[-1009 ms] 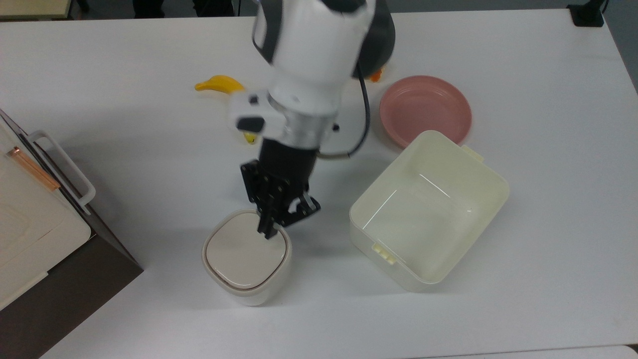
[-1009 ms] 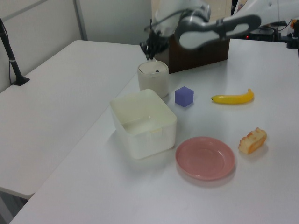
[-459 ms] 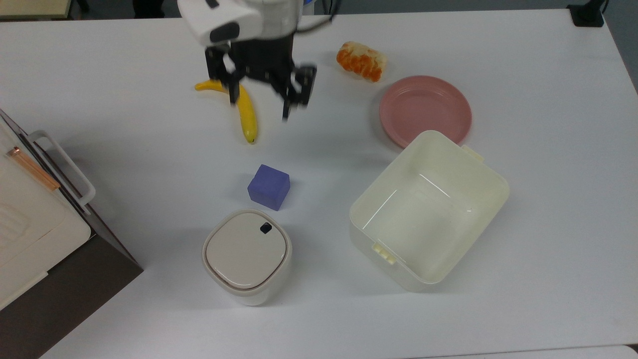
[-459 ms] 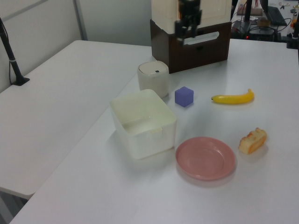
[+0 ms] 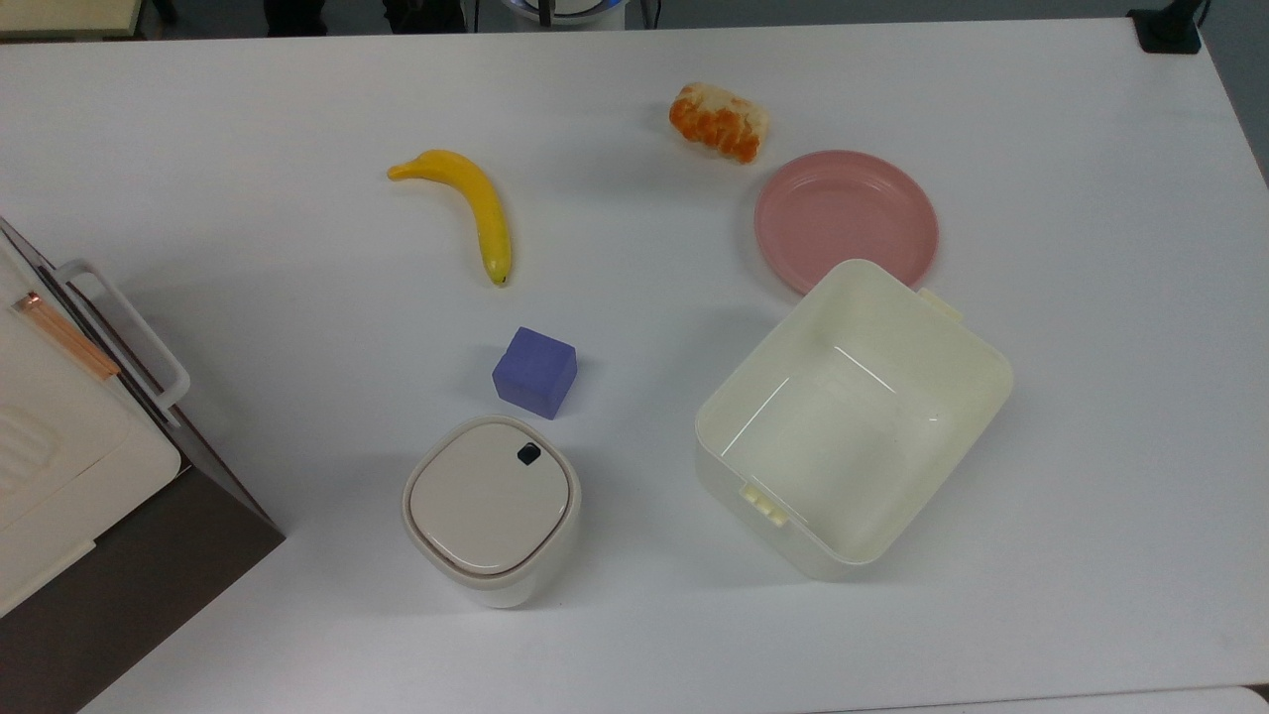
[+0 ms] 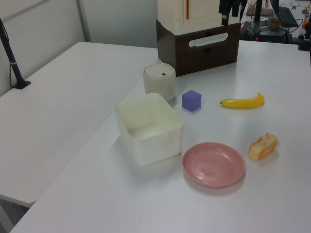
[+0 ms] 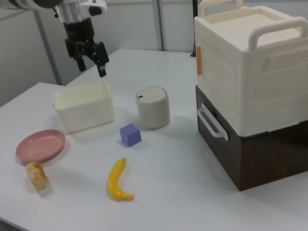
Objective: Close the trash can
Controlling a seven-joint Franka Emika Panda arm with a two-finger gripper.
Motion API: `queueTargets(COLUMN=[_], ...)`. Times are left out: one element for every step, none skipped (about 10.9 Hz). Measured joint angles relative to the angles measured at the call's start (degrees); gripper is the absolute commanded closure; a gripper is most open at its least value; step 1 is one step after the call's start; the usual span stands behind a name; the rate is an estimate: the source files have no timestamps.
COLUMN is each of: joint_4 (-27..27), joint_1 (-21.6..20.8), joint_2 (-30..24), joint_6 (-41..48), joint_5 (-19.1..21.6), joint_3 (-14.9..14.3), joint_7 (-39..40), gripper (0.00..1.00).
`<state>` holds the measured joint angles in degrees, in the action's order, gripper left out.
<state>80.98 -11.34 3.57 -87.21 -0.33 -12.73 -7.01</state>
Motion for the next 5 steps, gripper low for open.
queueTargets(joint_4=[3.46, 6.17, 7.54, 8.03, 8.14], joint_1=[-0.15, -0.19, -0.19, -0.21, -0.23], joint_2=[-1.48, -2.36, -2.85, -3.13, -3.31], joint_6=[-3.41, -5.33, -6.07, -6.18, -6.18], joint_5=[0.03, 0.03, 0.03, 0.03, 0.03], joint_3=[0.01, 0.01, 0.01, 0.01, 0.01], joint_7=[0.0, 0.0, 0.0, 0.0, 0.0], gripper=[0.0, 0.0, 0.0, 0.0, 0.0])
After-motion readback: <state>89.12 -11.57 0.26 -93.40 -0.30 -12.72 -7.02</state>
